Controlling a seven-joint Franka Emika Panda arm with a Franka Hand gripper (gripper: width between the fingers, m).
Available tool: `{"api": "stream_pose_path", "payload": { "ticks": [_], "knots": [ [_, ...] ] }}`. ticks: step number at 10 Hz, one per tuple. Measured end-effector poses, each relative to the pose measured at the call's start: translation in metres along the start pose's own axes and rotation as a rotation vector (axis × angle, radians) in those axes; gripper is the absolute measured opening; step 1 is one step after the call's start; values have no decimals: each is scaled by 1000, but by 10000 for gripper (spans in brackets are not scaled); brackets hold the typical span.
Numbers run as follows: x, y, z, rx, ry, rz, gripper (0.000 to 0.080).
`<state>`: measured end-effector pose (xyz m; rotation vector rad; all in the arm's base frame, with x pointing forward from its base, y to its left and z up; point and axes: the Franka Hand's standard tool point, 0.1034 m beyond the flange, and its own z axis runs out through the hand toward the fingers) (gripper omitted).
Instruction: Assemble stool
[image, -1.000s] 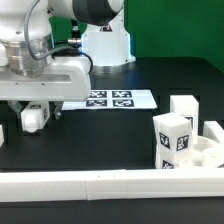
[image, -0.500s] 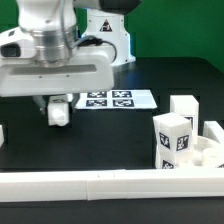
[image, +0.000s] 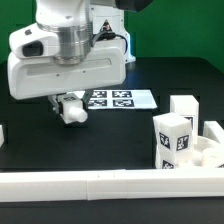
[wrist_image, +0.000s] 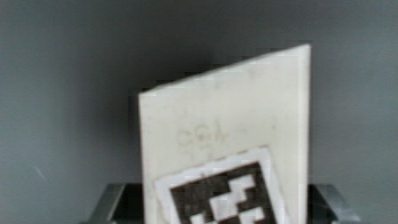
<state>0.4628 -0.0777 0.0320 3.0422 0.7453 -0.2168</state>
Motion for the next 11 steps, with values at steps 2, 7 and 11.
{"api": "stream_pose_path", "payload": {
  "ticks": [2,7,11],
  "knots": [
    [-4,-4,2,-9,8,-202,320],
    [4,-7,2,-65,17,-793,320],
    [-2,0,4,-100,-17,-1047,320]
  ]
}}
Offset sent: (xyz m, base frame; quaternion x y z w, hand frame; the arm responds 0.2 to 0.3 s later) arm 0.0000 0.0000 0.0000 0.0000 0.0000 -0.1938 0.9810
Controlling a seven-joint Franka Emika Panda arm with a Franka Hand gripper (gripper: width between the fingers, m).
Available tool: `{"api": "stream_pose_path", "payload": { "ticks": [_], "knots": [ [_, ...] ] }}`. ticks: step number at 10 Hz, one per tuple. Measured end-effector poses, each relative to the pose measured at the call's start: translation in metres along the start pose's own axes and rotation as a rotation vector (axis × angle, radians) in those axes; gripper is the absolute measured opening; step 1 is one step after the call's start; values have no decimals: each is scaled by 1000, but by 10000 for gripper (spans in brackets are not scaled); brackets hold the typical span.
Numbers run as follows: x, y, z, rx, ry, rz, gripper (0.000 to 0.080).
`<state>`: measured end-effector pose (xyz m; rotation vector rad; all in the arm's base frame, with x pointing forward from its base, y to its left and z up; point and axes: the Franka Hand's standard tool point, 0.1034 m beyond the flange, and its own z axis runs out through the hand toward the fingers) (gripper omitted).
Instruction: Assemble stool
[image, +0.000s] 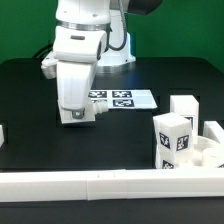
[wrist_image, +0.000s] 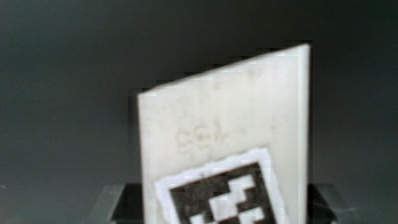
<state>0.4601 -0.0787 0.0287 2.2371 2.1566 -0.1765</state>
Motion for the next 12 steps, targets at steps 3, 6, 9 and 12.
{"api": "stream_pose_path", "payload": {
  "ticks": [3,6,9,12],
  "knots": [
    [-15,-6,3,-8,-12,-375,320],
    [-22,-7,4,5,-42,-530,320],
    [-20,-11,8,43,-38,-1071,320],
    [-36,-14,11,50,-55,-1259,320]
  ]
}}
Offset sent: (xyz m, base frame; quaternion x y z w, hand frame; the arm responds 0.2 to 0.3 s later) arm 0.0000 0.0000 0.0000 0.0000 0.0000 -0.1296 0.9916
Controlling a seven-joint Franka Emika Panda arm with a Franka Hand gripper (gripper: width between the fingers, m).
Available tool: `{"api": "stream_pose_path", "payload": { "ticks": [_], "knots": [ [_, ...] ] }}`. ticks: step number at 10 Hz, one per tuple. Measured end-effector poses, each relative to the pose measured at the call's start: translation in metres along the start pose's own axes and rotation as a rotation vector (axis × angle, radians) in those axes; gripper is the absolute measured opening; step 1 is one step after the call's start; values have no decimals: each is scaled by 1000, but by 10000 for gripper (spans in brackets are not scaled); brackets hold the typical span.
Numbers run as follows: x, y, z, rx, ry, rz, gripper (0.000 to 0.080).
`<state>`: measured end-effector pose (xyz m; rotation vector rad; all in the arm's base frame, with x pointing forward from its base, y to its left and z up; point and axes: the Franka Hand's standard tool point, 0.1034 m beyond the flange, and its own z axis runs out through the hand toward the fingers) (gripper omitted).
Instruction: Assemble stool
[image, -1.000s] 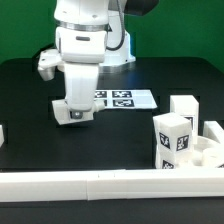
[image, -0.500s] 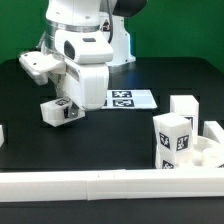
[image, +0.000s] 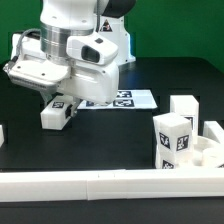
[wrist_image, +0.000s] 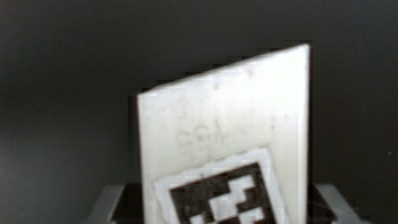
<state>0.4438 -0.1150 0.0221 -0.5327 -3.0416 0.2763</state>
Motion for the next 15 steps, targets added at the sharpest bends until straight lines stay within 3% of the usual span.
{"api": "stream_pose_path", "payload": {
  "ticks": [2,3,4,5,6,8,9,11,13,15],
  "knots": [
    [5,-2,3,21,22,-129,320],
    [10,5,5,30,48,-132,320],
    [9,5,5,29,46,-128,320],
    [10,3,6,31,46,-123,395],
    [10,3,6,32,46,-102,395],
    [8,7,-7,54,33,73,628],
    [6,12,-17,65,19,190,628],
    [-2,15,-31,53,-15,358,644],
    [0,15,-28,55,-11,499,649],
    [-9,6,-36,40,-15,793,649]
  ]
}}
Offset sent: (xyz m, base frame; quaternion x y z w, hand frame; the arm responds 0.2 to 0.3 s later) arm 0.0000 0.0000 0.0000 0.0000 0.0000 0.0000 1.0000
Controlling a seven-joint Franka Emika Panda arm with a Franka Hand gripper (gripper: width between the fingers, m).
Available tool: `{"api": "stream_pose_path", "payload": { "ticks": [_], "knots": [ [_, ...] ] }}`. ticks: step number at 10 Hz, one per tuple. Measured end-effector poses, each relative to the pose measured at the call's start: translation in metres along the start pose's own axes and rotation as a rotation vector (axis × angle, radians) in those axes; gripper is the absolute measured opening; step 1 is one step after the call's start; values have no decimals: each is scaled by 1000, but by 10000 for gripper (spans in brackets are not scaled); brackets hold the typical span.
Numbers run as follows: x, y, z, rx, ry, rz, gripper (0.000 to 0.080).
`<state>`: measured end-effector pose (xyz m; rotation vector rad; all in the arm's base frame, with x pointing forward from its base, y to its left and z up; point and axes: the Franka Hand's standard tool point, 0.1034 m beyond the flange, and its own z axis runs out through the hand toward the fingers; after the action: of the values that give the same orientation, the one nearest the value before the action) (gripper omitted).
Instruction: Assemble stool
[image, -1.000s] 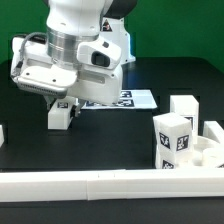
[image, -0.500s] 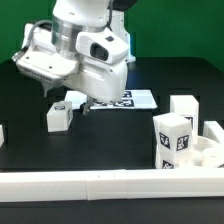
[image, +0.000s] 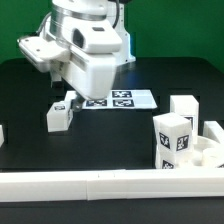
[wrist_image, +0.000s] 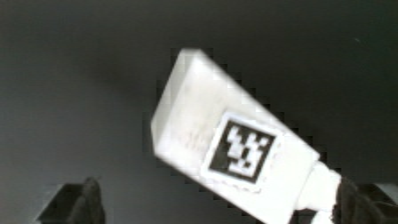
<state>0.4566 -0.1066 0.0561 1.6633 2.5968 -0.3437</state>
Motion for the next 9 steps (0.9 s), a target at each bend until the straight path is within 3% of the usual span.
{"api": "stream_pose_path", "payload": {
  "ticks": [1,3,6,8,9],
  "knots": [
    [-6,-1,-5,5,5,173,649],
    [-8,-3,-8,56,6,449,649],
    [-7,-1,-8,51,11,646,649],
    [-20,10,-15,68,23,1042,649],
    [-26,14,-9,79,29,1251,649]
  ]
}}
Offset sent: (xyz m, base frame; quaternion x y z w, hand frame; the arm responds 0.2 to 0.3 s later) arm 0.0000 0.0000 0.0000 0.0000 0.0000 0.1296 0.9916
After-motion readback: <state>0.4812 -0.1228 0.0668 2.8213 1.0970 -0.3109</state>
